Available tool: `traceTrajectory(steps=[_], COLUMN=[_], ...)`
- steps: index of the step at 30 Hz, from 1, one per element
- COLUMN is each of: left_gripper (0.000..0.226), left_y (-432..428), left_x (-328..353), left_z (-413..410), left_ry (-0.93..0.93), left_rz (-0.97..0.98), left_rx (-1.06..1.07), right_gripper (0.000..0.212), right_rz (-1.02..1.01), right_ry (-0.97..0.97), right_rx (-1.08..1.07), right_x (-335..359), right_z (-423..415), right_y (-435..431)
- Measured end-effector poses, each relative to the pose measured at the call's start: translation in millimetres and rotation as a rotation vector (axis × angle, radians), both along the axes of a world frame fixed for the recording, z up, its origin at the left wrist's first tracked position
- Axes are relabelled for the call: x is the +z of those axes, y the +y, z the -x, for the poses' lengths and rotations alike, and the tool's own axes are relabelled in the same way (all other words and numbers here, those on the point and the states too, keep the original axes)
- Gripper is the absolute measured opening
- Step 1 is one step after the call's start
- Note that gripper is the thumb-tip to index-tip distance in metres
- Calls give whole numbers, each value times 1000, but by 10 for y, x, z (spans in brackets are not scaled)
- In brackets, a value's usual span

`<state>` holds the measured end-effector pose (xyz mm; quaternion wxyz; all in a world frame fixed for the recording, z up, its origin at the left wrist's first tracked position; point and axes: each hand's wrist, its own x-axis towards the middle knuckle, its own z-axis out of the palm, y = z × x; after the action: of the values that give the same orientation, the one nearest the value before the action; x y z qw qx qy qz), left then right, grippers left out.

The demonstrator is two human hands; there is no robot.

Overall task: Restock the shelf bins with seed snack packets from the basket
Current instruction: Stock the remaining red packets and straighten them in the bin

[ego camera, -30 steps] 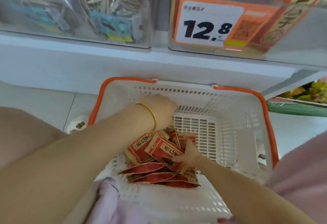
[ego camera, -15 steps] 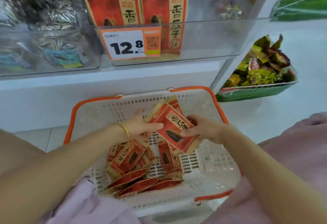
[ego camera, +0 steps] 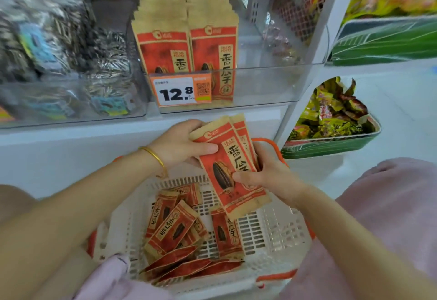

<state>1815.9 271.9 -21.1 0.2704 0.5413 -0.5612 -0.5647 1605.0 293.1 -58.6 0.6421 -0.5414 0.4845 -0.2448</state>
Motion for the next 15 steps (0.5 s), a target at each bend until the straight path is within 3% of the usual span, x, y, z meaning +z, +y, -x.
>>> traceTrajectory(steps=[3, 5, 7, 9, 12, 15], left_gripper=[40, 36, 32, 35, 53, 69], left_y=[-77, -153, -235, -380, -688, -903], left_x=[483, 770, 999, 1136, 1182, 1180], left_z=[146, 211, 226, 206, 171, 122], left_ry=[-127, -248, -461, -754, -1163, -1316], left_rz=[252, 559, 958, 1198, 1231, 1096], left_rx=[41, 147, 184, 128, 56, 33], right_gripper=[67, 59, 49, 49, 35, 45], right_rz=[54, 79, 100, 96, 139, 203], right_ry=[-129, -250, -352, -394, -292, -115], right_rx=[-101, -191, -297, -377, -434, -450], right_x=[366, 658, 927, 1164, 1415, 1499], right_z=[122, 207, 273, 292, 252, 110], right_y=[-47, -140, -327, -607, -1124, -1753])
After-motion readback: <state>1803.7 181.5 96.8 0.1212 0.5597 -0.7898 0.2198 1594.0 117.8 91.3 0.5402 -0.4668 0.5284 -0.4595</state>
